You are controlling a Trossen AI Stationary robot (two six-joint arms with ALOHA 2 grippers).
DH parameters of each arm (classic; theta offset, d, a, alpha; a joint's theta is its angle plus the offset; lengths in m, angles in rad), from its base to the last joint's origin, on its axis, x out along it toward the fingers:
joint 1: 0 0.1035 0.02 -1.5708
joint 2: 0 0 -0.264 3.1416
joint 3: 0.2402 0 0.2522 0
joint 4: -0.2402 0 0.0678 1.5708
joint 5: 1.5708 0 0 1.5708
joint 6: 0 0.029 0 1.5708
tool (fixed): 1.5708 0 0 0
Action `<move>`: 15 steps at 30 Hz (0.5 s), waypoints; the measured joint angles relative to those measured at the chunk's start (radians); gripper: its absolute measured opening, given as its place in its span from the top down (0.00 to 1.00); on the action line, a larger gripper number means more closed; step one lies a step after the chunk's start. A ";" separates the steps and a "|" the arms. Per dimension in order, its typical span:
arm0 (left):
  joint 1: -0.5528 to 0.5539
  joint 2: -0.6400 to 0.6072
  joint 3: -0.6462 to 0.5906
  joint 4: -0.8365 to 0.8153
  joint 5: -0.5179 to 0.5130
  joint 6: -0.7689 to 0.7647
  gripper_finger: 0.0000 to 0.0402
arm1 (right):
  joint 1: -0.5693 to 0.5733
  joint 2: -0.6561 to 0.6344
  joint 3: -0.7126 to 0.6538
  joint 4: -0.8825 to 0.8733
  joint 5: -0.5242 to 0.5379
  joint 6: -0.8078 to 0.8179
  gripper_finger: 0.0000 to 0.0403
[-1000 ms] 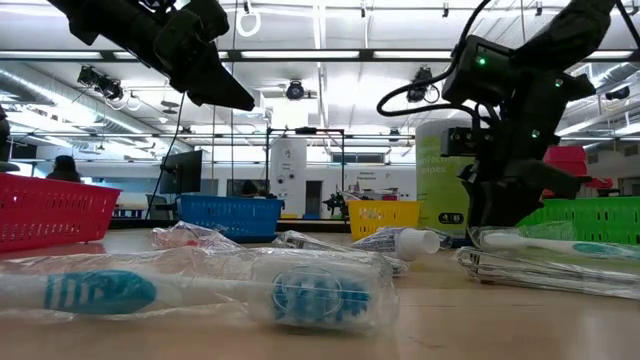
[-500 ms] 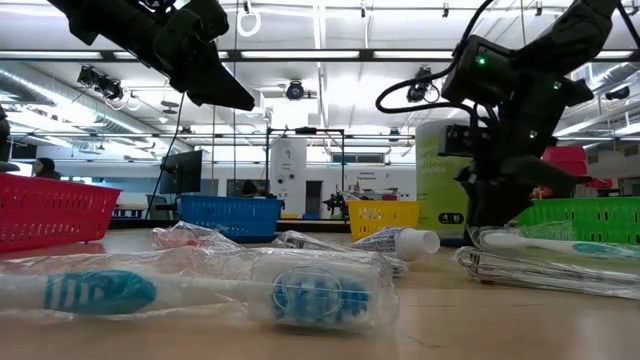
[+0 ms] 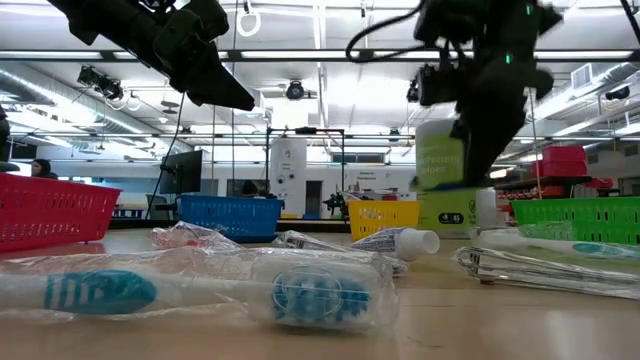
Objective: Pick & Place Travel size toiletries
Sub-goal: Put the blue razor into the green basket
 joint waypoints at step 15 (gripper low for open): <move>0.000 0.000 0.000 -0.003 0.064 -0.018 0.70 | 0.278 -0.083 0.173 -0.591 0.126 0.561 0.91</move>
